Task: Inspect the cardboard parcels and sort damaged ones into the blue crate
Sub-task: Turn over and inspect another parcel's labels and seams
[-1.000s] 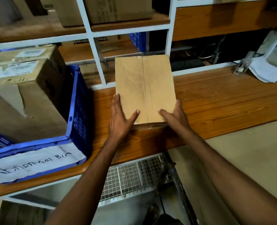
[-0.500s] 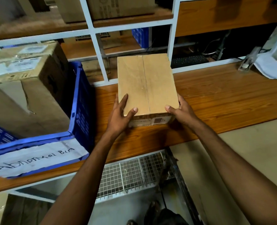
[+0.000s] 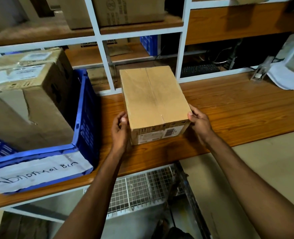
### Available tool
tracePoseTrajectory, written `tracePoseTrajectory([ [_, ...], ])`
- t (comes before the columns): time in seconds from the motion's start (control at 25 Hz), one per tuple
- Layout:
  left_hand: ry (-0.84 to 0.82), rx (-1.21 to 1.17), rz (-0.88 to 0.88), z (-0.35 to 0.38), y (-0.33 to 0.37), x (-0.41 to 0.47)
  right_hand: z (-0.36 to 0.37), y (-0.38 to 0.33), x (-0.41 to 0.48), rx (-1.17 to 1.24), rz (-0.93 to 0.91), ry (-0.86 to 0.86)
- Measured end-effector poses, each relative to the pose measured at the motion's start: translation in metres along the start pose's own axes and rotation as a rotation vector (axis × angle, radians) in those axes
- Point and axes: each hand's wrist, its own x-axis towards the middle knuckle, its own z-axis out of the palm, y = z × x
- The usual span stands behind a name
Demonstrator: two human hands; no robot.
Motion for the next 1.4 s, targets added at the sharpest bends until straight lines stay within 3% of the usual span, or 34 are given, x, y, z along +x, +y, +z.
tracePoseTrajectory([
  [0.12, -0.093, -0.029, -0.34, -0.001, -0.009, -0.001, -0.007, 0.004, -0.008, 0.022, 0.001, 0.018],
  [0.2, -0.181, -0.102, -0.419, -0.002, -0.01, -0.001, -0.012, -0.006, -0.008, -0.182, -0.022, 0.047],
  [0.28, -0.136, -0.092, -0.354, 0.004, -0.011, -0.001, -0.009, -0.021, -0.01, -0.63, -0.036, 0.022],
  [0.36, -0.093, -0.021, -0.246, 0.017, -0.013, -0.001, 0.005, -0.032, -0.017, -0.872, -0.095, -0.045],
  [0.44, -0.083, 0.049, -0.129, 0.032, -0.002, -0.007, 0.025, -0.044, -0.026, -0.818, -0.157, -0.06],
  [0.64, -0.021, 0.148, 0.273, 0.041, 0.033, -0.027, 0.035, -0.067, -0.035, -0.297, -0.2, -0.158],
  [0.76, -0.059, 0.171, 0.411, 0.034, 0.041, -0.035, 0.036, -0.081, -0.037, -0.208, -0.252, -0.084],
  [0.88, -0.043, 0.181, 0.398, 0.031, 0.059, -0.026, 0.04, -0.108, -0.027, -0.247, -0.359, 0.017],
  [1.04, 0.061, 0.28, 0.349, 0.031, 0.104, -0.008, 0.056, -0.127, -0.009, -0.576, -0.378, 0.145],
  [1.2, 0.172, 0.378, 0.469, 0.03, 0.15, 0.036, 0.067, -0.096, -0.024, -0.735, -0.462, 0.259],
  [1.32, 0.043, 0.36, 0.431, 0.04, 0.177, 0.066, 0.059, -0.092, -0.028, -0.847, -0.583, 0.353],
  [1.4, -0.019, 0.385, 0.521, 0.05, 0.173, 0.069, 0.058, -0.11, -0.024, -0.933, -0.708, 0.346],
])
